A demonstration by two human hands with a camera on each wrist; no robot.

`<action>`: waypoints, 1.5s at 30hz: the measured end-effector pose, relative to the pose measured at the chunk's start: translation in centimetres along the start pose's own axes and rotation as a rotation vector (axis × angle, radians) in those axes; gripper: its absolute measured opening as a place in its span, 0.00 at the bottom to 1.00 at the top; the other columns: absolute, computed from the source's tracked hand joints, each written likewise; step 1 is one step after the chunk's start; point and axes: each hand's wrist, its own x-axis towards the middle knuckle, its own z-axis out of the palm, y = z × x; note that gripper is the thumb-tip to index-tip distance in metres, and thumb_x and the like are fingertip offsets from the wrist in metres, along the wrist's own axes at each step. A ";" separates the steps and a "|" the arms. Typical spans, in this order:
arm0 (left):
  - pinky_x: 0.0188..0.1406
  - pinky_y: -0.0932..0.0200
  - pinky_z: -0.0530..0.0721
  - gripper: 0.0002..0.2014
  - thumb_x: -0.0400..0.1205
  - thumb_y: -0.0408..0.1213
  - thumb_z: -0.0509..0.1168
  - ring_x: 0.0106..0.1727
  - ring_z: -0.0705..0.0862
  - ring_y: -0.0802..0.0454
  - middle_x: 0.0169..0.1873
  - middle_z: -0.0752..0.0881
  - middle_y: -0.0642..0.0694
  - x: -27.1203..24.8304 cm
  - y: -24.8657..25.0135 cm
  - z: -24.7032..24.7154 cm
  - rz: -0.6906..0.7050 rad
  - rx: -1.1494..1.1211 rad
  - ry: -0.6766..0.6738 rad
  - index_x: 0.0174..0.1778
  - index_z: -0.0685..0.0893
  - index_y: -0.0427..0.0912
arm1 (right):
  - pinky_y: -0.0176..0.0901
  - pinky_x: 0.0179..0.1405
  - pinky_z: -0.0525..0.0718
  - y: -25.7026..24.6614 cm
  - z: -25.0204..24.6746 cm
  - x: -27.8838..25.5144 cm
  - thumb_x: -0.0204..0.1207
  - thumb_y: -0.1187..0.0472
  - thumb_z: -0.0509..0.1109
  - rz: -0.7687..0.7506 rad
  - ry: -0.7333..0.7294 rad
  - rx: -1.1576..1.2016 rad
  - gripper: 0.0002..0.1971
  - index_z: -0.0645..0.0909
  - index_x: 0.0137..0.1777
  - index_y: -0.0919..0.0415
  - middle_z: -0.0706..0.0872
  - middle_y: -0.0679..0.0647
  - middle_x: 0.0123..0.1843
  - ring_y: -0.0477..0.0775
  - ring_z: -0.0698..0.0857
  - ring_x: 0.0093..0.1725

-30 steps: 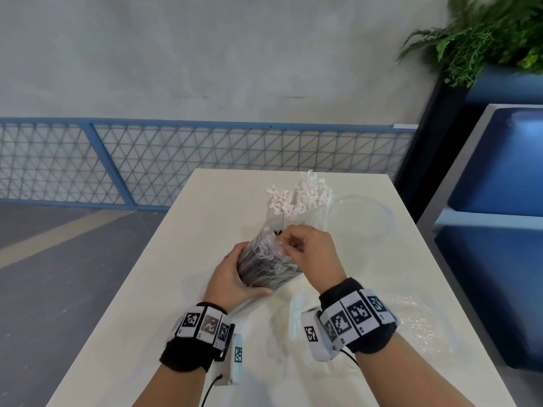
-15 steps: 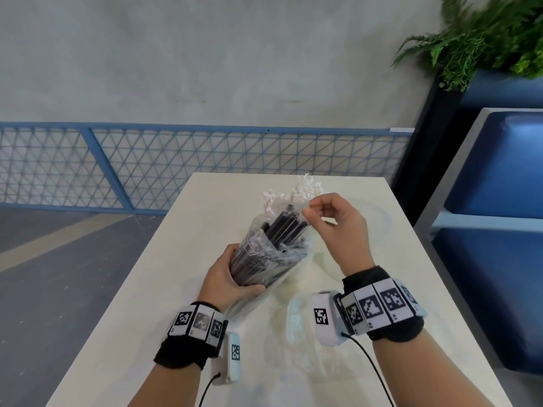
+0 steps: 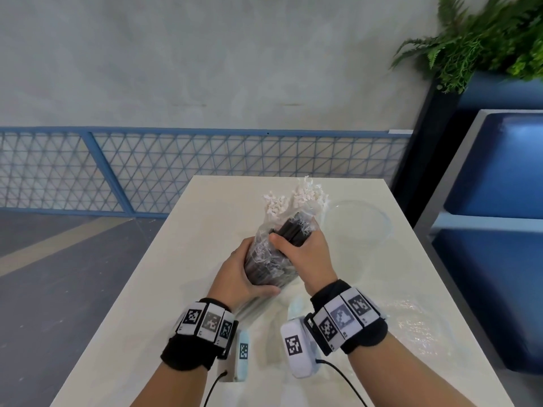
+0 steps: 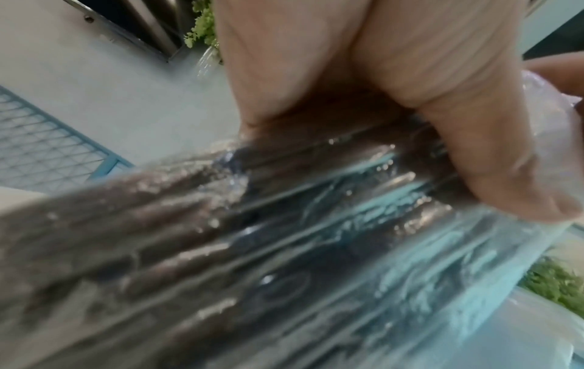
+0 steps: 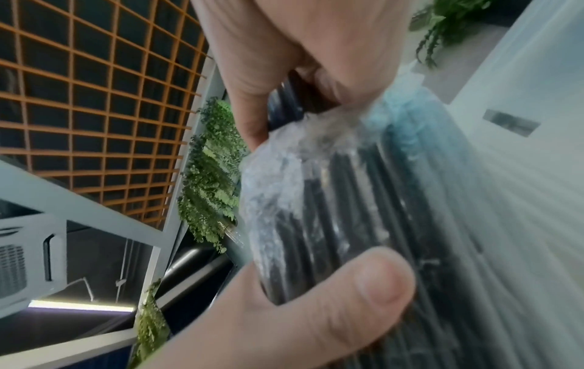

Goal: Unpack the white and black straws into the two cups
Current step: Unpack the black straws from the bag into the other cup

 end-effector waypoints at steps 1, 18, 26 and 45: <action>0.58 0.58 0.82 0.44 0.53 0.45 0.85 0.56 0.84 0.63 0.55 0.85 0.59 0.0 0.0 0.0 0.000 0.006 0.003 0.64 0.72 0.59 | 0.33 0.25 0.80 0.0 0.1 0.0 0.66 0.63 0.79 0.003 0.011 0.018 0.19 0.80 0.53 0.73 0.85 0.51 0.28 0.42 0.84 0.25; 0.61 0.59 0.81 0.45 0.55 0.46 0.83 0.58 0.83 0.62 0.57 0.84 0.56 0.1 -0.1 -0.3 -0.016 -0.024 -0.030 0.67 0.71 0.55 | 0.40 0.40 0.85 -1.3 0.2 0.9 0.67 0.67 0.78 0.021 0.077 0.199 0.17 0.81 0.55 0.71 0.87 0.58 0.42 0.52 0.87 0.40; 0.50 0.81 0.76 0.40 0.58 0.37 0.84 0.54 0.82 0.72 0.54 0.85 0.59 0.0 -0.4 -0.7 -0.047 -0.033 -0.017 0.63 0.71 0.60 | 0.45 0.57 0.84 -3.9 -2.5 1.9 0.69 0.70 0.74 -0.055 0.016 0.425 0.12 0.80 0.52 0.67 0.86 0.60 0.48 0.54 0.86 0.51; 0.59 0.58 0.82 0.43 0.54 0.46 0.82 0.57 0.84 0.62 0.56 0.85 0.57 0.5 0.3 -0.1 -0.028 -0.059 -0.057 0.66 0.72 0.57 | 0.41 0.50 0.86 -2.2 -0.8 1.1 0.68 0.70 0.75 0.065 -0.074 0.358 0.09 0.86 0.48 0.62 0.89 0.56 0.45 0.51 0.88 0.46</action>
